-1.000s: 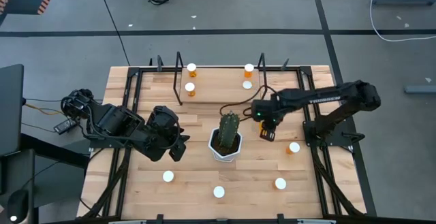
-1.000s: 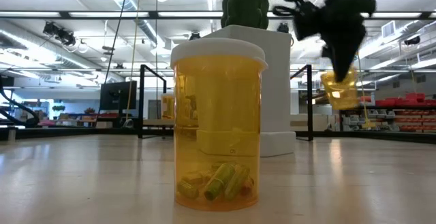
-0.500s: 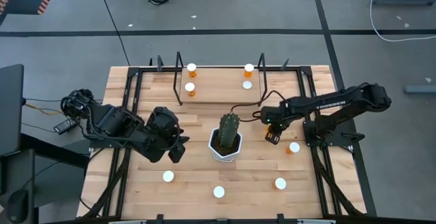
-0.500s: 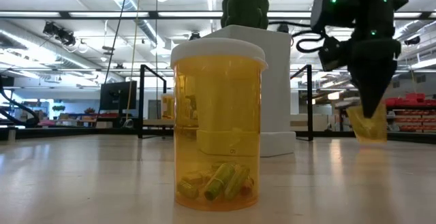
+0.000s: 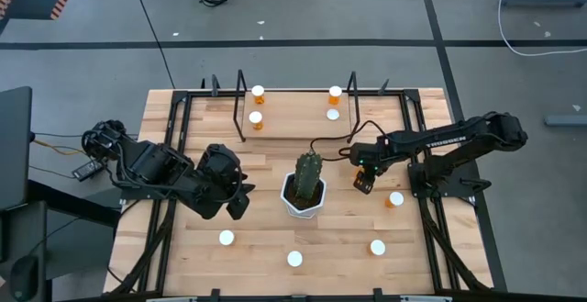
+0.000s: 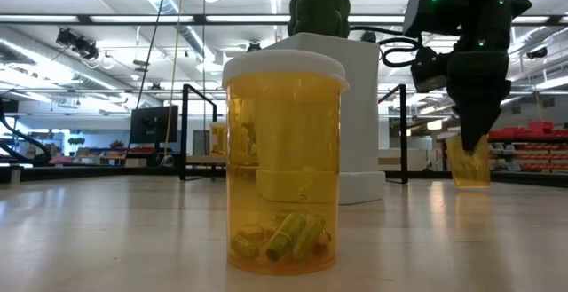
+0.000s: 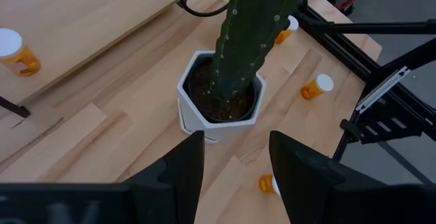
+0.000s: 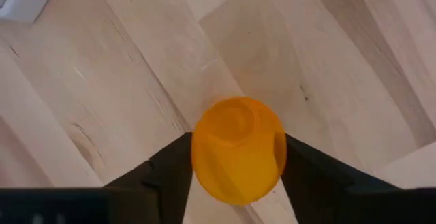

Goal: Pick and place medicine bottles onto shelf by color
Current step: Put the orange medicine bottle on the shelf

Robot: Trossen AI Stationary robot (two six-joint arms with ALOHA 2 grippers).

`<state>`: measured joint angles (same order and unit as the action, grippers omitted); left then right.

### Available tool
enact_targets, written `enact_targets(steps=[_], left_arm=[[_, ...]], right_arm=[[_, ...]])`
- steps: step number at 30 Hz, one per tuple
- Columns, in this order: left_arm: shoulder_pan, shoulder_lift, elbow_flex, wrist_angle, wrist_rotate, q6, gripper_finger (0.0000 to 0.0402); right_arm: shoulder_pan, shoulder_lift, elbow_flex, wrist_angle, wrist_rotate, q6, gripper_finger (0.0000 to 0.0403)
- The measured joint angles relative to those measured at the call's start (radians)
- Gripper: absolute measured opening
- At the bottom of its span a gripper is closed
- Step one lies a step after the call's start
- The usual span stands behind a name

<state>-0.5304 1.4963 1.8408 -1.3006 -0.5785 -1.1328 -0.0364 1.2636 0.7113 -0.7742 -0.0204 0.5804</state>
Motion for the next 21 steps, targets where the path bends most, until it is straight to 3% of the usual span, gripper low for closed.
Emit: enact_targets(steps=[7, 16, 21], left_arm=[[0.000, 0.000, 0.000, -0.002, 0.000, 0.000, 0.0172], [0.000, 0.000, 0.000, -0.006, 0.000, 0.002, 0.0172], [0.000, 0.000, 0.000, -0.006, 0.000, 0.006, 0.0172]], right_arm=[[0.000, -0.012, 0.054, -0.026, -0.006, 0.006, 0.0244], [0.000, -0.024, 0.227, -0.151, -0.002, -0.016, 0.0248], [-0.011, -0.024, 0.338, -0.206, 0.055, -0.027, 0.0248]])
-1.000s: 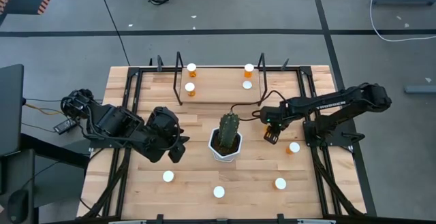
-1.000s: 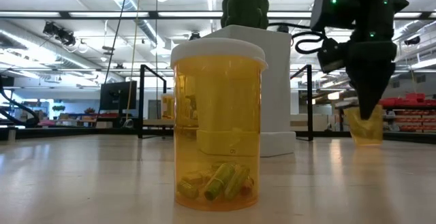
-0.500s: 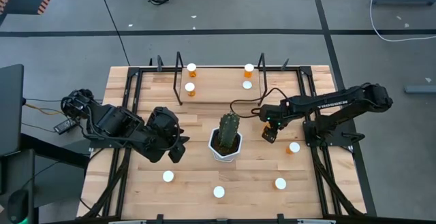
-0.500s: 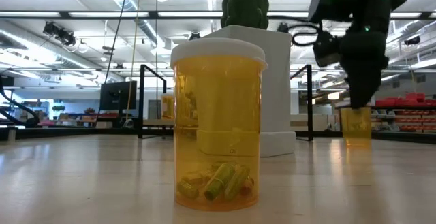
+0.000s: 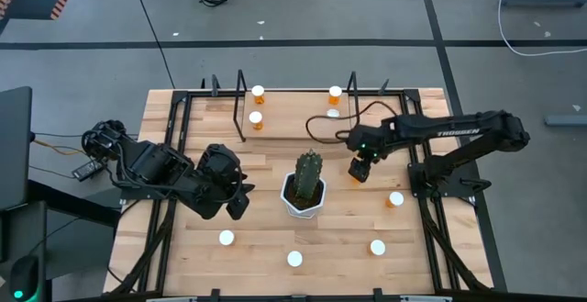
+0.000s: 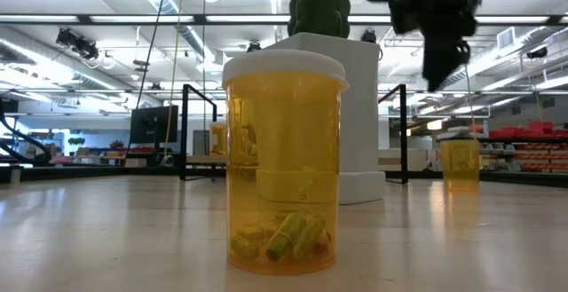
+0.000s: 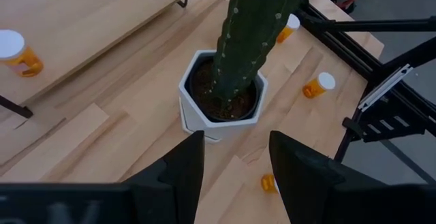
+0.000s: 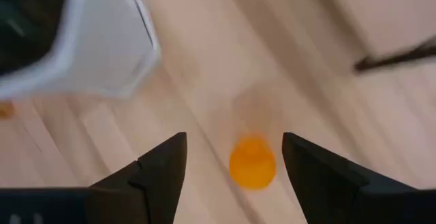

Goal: Pick and place medicine bottles onto shelf by color
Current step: Put the orange medicine bottle on the shelf

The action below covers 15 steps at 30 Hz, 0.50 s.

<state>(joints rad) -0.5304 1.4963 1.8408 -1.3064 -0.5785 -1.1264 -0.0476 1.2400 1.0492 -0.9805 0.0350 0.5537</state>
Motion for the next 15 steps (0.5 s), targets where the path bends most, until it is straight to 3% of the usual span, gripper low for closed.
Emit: enact_targets(steps=[10, 15], left_arm=[[0.000, 0.000, 0.000, 0.002, 0.000, -0.003, 0.0172], [0.000, 0.000, 0.000, 0.008, 0.000, -0.014, 0.0172]], right_arm=[[-0.155, 0.017, 0.266, -0.068, 0.090, -0.211, 0.0248], [-0.282, 0.137, 0.421, -0.082, 0.056, -0.309, 0.0248]])
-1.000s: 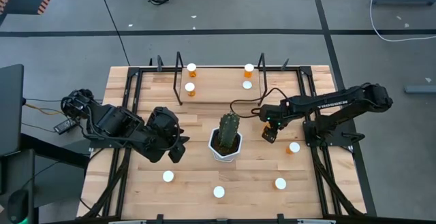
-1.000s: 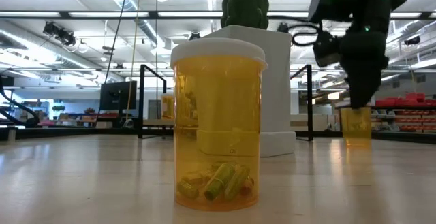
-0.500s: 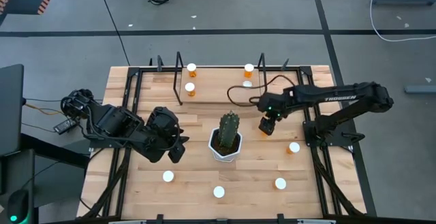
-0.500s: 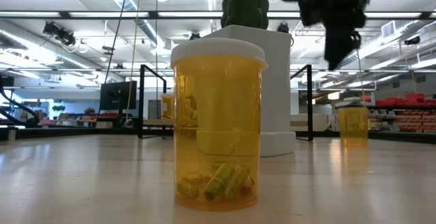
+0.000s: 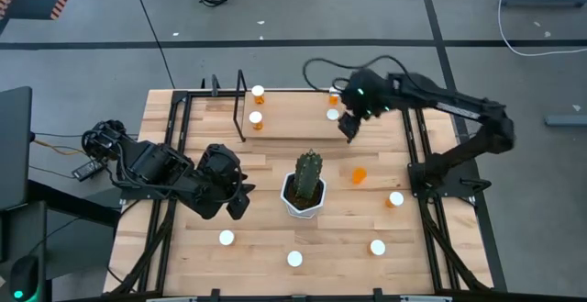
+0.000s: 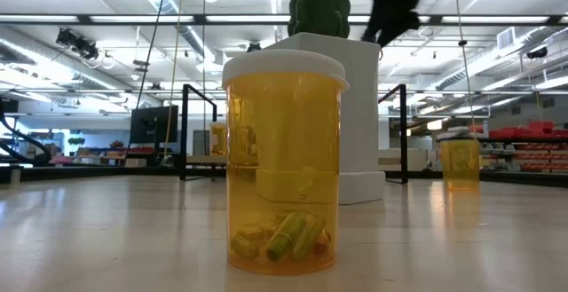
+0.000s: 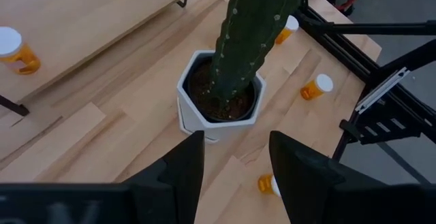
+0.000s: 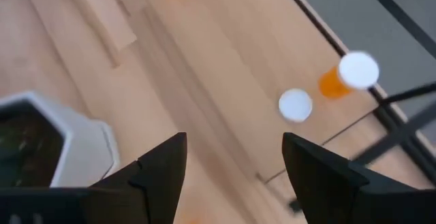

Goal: Pick and place medicine bottles onto shelf by color
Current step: Put the orange medicine bottle on the shelf

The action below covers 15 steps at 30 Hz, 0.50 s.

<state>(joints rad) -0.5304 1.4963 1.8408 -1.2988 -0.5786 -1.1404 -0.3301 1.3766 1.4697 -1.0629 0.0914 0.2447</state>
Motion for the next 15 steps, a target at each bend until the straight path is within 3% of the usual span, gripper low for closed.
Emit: enact_targets(steps=[7, 15], left_arm=[[0.007, 0.000, 0.000, 0.001, 0.000, 0.000, 0.0172], [0.019, 0.000, 0.000, 0.005, 0.000, -0.020, 0.0172]], right_arm=[[-0.133, 0.246, 0.176, -0.065, -0.100, -0.096, 0.0248], [-0.245, 0.409, 0.190, -0.121, -0.168, -0.104, 0.0248]])
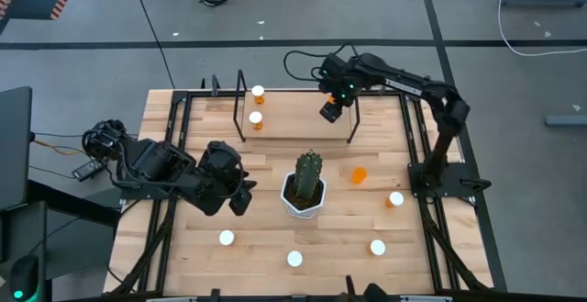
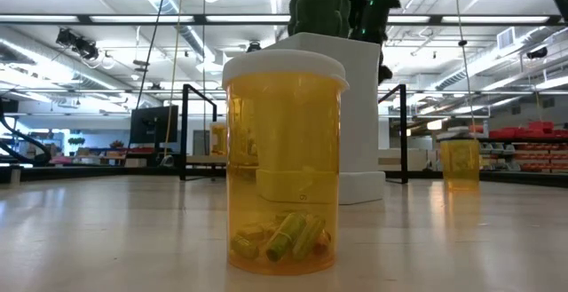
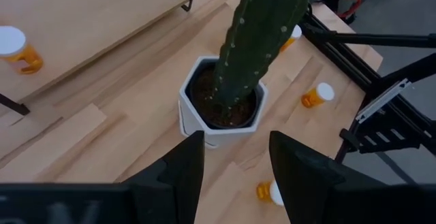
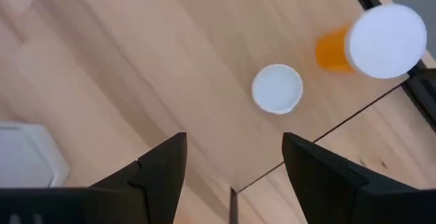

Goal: Pick and place medicine bottles onto shelf by color
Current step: Put the orange medicine bottle on the shelf

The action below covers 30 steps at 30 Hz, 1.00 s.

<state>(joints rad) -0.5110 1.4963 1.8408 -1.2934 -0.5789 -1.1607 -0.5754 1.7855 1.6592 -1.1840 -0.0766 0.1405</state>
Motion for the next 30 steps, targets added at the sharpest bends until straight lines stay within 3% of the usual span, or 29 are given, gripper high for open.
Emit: enact_targets(steps=[7, 18, 23, 26, 30], left_arm=[[0.000, 0.000, 0.000, 0.001, 0.000, -0.007, 0.0172], [-0.002, 0.000, 0.000, 0.001, 0.000, -0.006, 0.0172], [-0.008, 0.000, 0.000, 0.001, 0.000, -0.007, 0.0172], [-0.010, 0.000, 0.000, 0.001, 0.001, -0.007, 0.0172], [-0.010, 0.000, 0.000, 0.001, 0.001, -0.007, 0.0172]], right_arm=[[-0.022, 0.060, 0.000, 0.011, -0.012, -0.027, 0.0248], [0.008, 0.099, 0.001, 0.026, 0.021, -0.344, 0.0248], [0.051, 0.125, 0.000, 0.005, 0.093, -0.477, 0.0248], [0.067, 0.139, 0.000, 0.012, 0.165, -0.482, 0.0248], [0.058, 0.160, 0.000, 0.010, 0.151, -0.388, 0.0248]])
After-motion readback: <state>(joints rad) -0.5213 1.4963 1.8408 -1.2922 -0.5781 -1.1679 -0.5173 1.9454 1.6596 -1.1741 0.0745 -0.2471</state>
